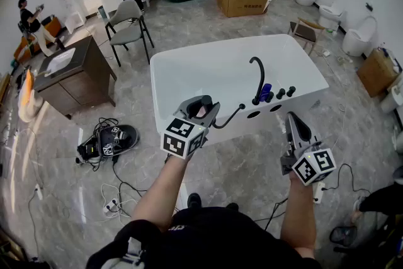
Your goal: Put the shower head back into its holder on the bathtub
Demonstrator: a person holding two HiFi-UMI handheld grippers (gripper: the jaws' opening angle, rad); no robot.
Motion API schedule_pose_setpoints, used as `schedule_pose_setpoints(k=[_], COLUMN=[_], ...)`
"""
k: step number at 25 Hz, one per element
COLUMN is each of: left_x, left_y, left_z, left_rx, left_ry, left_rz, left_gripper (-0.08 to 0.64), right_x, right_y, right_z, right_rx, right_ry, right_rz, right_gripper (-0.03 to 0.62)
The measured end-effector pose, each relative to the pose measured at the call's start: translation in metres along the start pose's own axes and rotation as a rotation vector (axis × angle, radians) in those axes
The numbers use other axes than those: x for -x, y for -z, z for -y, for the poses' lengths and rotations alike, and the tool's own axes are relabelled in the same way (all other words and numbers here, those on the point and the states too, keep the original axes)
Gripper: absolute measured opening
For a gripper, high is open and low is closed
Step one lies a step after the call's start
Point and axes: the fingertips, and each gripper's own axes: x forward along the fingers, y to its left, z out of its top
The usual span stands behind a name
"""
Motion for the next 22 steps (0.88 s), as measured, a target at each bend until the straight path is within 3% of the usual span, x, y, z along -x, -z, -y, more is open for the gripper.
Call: schedule_pose_setpoints(k=[15, 22], left_x=[-0.015, -0.039], left_y=[-0.014, -0.076], left_z=[0.032, 0.071], left_rx=[-0.008, -0.077], left_ry=[0.012, 0.042], left_rz=[0.02, 0.116], left_gripper=[0.14, 0.14], right_x=[0.021, 0.049], right_y=[-0.012, -0.024], right_z=[0.017, 0.049], right_rx=[0.024, 0.036], right_ry=[-0.019, -0.015], right_rz=[0.03, 0.064], right_gripper=[0.012, 0.014])
